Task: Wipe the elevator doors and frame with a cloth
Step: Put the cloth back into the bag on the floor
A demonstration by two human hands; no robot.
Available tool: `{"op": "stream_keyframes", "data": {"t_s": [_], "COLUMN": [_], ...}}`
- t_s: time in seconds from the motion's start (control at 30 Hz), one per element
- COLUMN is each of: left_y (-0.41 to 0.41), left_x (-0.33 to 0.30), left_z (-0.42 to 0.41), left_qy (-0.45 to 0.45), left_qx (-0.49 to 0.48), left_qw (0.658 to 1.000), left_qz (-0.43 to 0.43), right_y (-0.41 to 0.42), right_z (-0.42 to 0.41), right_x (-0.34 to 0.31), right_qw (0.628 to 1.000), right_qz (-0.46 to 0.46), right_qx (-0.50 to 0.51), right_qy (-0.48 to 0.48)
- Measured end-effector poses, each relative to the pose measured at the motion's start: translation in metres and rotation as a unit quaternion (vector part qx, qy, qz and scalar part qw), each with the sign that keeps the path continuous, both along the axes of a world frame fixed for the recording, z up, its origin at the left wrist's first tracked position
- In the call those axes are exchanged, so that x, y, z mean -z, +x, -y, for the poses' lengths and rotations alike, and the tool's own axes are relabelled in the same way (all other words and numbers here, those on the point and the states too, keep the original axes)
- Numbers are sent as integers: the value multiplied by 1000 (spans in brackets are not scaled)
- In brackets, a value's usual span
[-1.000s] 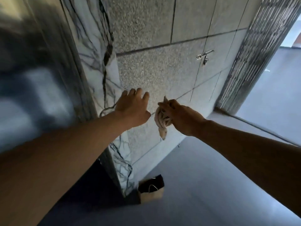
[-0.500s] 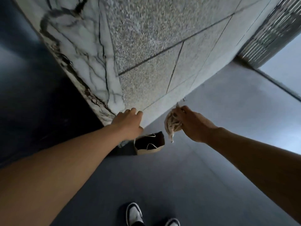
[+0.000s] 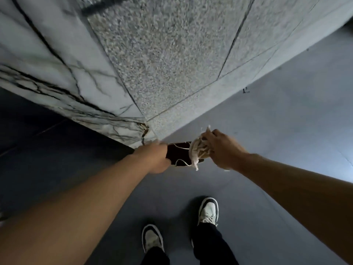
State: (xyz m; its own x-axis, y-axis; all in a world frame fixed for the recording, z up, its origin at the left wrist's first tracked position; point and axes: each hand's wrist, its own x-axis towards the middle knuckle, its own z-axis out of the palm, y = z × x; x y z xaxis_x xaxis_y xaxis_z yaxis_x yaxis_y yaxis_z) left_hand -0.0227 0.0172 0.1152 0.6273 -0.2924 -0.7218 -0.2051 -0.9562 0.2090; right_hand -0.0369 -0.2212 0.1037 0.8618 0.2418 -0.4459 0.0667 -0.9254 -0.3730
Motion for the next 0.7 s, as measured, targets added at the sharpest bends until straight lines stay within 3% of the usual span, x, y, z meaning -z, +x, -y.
{"op": "stream_keyframes", "data": {"t_s": [0.23, 0.4, 0.57, 0.7], "left_y": [0, -7, -15, -18], "left_x": [114, 175, 208, 219], "left_z": [14, 20, 15, 4], "left_qy": [25, -20, -51, -42], "left_qx": [-34, -43, -24, 0], "left_qw": [994, 998, 997, 998], "left_qz": [-97, -37, -51, -37], "right_y": [15, 20, 43, 54], "right_z": [23, 11, -17, -42], "right_x": [117, 177, 214, 239], "right_qw": [979, 961, 945, 910], "right_qz": [-160, -216, -228, -262], "right_qx": [128, 170, 220, 295], "right_qy": [8, 38, 82, 130]}}
